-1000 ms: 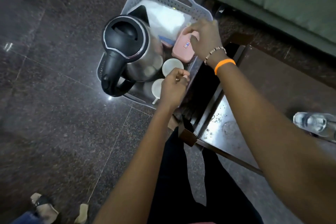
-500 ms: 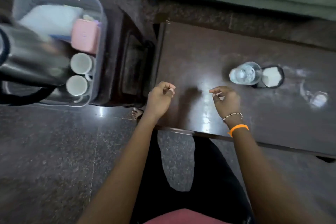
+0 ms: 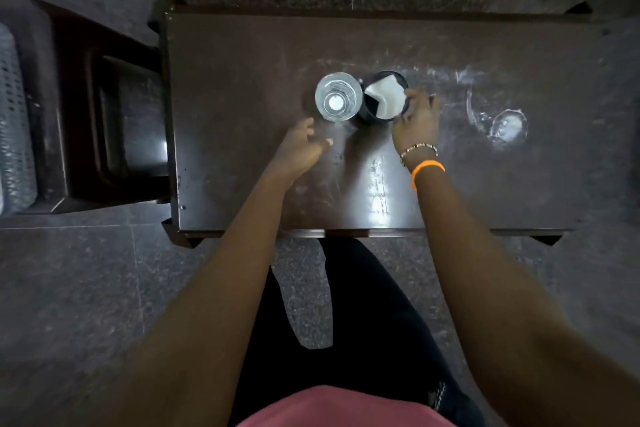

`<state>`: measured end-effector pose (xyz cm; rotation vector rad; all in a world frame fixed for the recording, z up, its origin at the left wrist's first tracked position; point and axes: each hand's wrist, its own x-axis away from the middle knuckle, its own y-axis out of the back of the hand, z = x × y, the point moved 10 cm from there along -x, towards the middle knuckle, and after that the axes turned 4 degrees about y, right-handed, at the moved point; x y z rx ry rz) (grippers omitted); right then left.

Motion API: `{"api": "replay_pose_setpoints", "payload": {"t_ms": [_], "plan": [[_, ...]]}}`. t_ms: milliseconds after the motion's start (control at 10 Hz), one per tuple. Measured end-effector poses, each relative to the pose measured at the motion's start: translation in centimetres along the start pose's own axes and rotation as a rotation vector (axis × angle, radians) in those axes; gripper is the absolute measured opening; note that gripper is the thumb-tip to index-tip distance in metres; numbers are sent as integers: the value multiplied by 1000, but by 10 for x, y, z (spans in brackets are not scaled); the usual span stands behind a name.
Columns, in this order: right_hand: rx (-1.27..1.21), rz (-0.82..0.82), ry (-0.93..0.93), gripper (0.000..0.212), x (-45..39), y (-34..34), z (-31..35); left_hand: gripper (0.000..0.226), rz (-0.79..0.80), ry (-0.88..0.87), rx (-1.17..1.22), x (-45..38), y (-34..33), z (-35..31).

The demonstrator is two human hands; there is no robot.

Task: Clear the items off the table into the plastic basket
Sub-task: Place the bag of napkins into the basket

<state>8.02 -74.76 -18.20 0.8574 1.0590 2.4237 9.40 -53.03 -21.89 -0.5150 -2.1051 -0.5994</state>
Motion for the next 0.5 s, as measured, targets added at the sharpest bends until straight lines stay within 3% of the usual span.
{"api": "replay_pose_setpoints", "payload": {"t_ms": [200, 400, 500], "plan": [[-72, 232, -179, 61, -23, -25, -24, 81, 8, 12, -103, -25, -9, -10], [-142, 251, -102, 49, -25, -19, -21, 74, 23, -1, -65, -22, -10, -8], [-164, 223, -44, 46, -17, -6, -7, 69, -83, -17, -37, -2, 4, -11]]}}
